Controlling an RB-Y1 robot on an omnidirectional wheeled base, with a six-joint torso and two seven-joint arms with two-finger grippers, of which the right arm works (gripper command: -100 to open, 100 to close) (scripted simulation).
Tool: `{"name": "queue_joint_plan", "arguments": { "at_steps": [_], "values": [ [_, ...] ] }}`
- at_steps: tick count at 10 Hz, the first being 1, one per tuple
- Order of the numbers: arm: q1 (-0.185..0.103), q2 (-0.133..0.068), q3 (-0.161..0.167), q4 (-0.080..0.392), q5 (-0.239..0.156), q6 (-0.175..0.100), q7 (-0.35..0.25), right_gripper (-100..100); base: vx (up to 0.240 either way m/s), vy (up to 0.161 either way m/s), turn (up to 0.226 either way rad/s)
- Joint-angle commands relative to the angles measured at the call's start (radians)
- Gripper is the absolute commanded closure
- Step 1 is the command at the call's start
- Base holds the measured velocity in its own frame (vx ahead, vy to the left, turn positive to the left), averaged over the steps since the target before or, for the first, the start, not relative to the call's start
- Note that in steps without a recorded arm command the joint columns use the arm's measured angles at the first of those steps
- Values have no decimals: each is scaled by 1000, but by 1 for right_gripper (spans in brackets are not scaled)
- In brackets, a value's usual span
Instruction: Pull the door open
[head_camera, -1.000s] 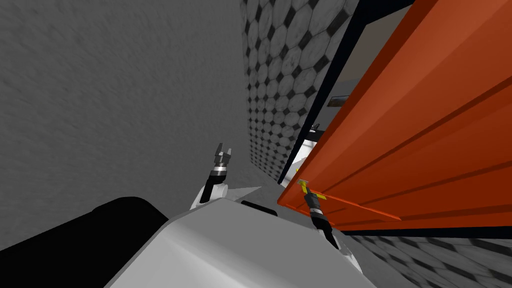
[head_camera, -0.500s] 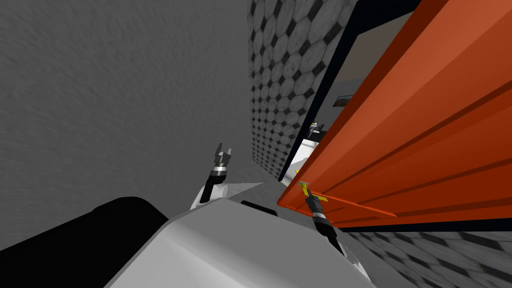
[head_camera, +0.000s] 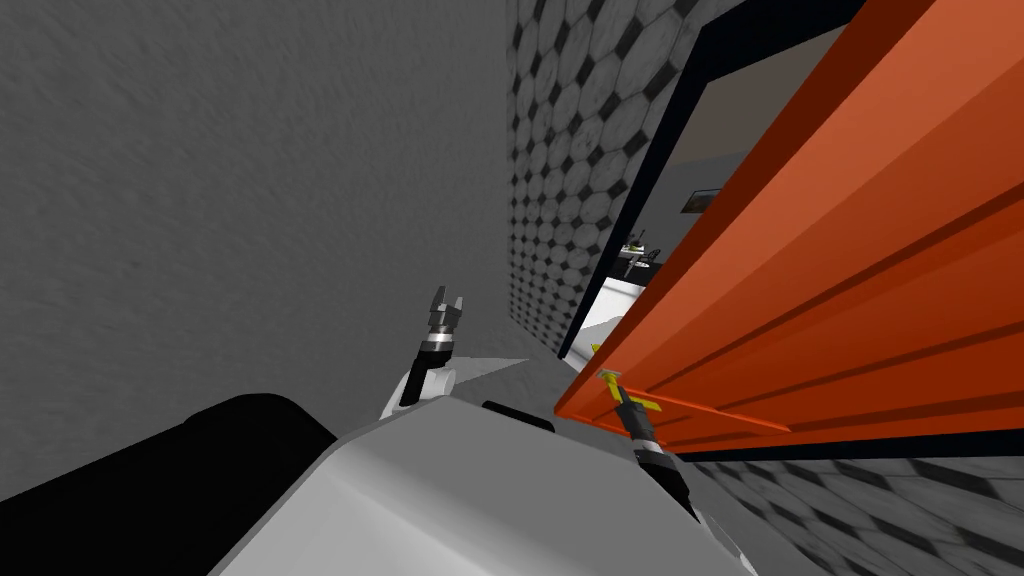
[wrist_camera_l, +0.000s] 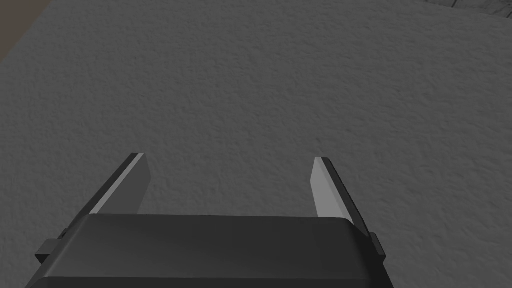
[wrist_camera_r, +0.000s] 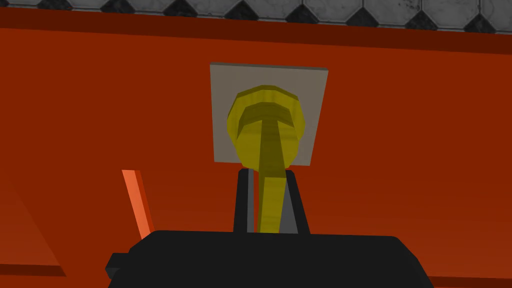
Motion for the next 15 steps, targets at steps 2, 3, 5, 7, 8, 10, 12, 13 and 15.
{"name": "queue_joint_plan", "arguments": {
  "at_steps": [2, 3, 5, 7, 8, 10, 12, 13, 15],
  "values": [
    [12, -18, 15, 24, 8, -47, -23, 100, -135, -47, 75],
    [21, -26, 22, 24, 11, -63, -32, 100, -151, -35, 86],
    [23, -26, 23, 37, 11, -74, -33, 100, -104, -23, 86],
    [29, -30, 25, 44, 11, -89, -37, 100, -176, -87, 154],
    [33, -34, 27, 49, 11, -100, -39, 100, -176, -81, 191],
    [43, -40, 30, 60, 11, -125, -45, 100, -184, -83, 195],
    [53, -47, 34, 70, 11, -149, -51, 100, -222, -108, 179],
    [57, -50, 35, 75, 11, -159, -53, 100, -203, -97, 153],
    [57, -50, 35, 75, 11, -159, -53, 100, -96, 4, 15]
  ]
}}
